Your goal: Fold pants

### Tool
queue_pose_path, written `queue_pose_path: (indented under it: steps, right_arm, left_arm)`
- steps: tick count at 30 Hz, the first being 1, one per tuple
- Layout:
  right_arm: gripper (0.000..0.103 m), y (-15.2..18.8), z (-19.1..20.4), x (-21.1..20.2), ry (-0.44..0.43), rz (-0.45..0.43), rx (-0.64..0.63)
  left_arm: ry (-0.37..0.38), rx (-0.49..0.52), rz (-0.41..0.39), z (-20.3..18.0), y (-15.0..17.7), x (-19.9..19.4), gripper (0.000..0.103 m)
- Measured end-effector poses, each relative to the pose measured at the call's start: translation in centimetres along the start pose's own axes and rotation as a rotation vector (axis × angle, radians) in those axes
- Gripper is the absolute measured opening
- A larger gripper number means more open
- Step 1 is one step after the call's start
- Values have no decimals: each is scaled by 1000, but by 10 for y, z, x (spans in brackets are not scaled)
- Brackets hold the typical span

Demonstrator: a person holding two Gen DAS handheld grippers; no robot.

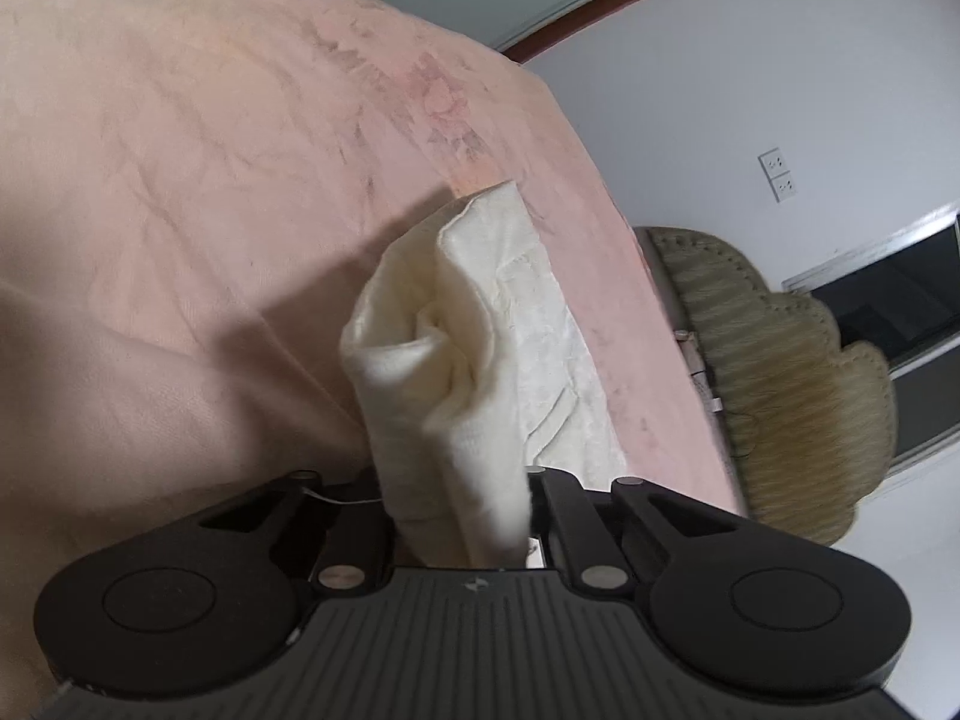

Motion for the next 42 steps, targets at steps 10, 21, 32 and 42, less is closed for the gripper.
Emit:
queue_pose_path:
  steps: [10,21,32,42]
  right_arm:
    - [23,-12,-29,-20,54,-97,62]
    - [24,-18,-59,-53,-77,-226,337]
    - [24,9,-117,-79,-72,-337,472]
    - [24,78,-178,-145,53,-338,585]
  left_arm:
    - [-3,546,-320,-74,59,-52,9]
    - [78,726,-329,-122,119,-67,9]
    - [182,828,-264,-173,177,-48,9]
    - [297,899,-66,-219,267,-4,8]
Point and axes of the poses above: each gripper's, at about its wrist camera, not at the fingertips, and x roughly the way its jaws point, z to its left, y to its underside, the point moved 7 cm from there along x, roughly the way its jaws point, and after that the axes turned 12 degrees about -x, right-handed, at the moved point
